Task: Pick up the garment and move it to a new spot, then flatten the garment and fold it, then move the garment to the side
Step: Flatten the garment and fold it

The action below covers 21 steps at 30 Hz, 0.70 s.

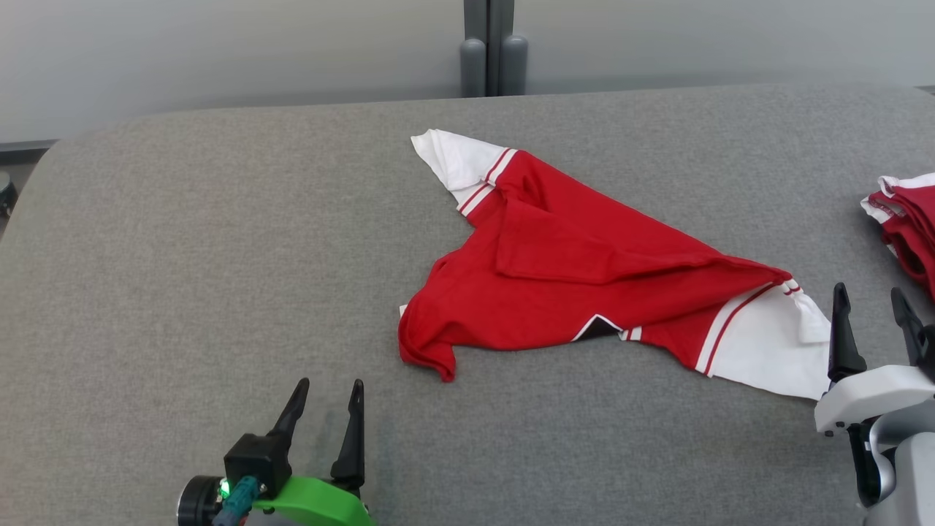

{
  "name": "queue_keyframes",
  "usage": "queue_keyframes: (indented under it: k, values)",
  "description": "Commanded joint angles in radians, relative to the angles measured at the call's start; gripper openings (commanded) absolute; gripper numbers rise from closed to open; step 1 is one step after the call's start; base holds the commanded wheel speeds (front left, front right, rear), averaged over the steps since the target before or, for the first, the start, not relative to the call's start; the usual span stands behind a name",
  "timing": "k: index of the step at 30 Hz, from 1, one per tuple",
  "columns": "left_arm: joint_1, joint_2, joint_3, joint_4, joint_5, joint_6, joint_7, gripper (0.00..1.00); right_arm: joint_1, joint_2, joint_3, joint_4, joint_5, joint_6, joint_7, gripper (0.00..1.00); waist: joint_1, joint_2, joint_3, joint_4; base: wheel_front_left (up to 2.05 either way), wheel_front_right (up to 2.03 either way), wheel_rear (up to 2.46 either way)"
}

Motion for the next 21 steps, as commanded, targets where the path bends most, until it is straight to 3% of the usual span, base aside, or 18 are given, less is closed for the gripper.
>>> queue_keyframes:
  k: [1, 13, 21]
  values:
    - [-0.02, 0.003, -0.005, 0.0, 0.001, -0.005, 0.0, 1.0, 0.012, 0.005, 0.0, -0.009, -0.003, -0.002, 0.0, 1.0, 0.0, 0.0, 0.008, -0.009, 0.0, 0.0, 0.0]
    - [-0.091, 0.003, -0.07, 0.019, -0.031, -0.02, 0.0, 1.0, 0.011, 0.037, 0.069, -0.036, 0.015, -0.002, 0.0, 1.0, 0.0, 0.0, 0.06, -0.064, 0.0, 0.0, 0.0]
    - [-0.17, 0.003, -0.115, 0.101, -0.078, -0.019, 0.0, 1.0, -0.018, 0.043, 0.118, -0.046, 0.028, -0.002, 0.0, 1.0, 0.0, 0.0, 0.111, -0.106, 0.0, 0.0, 0.0]
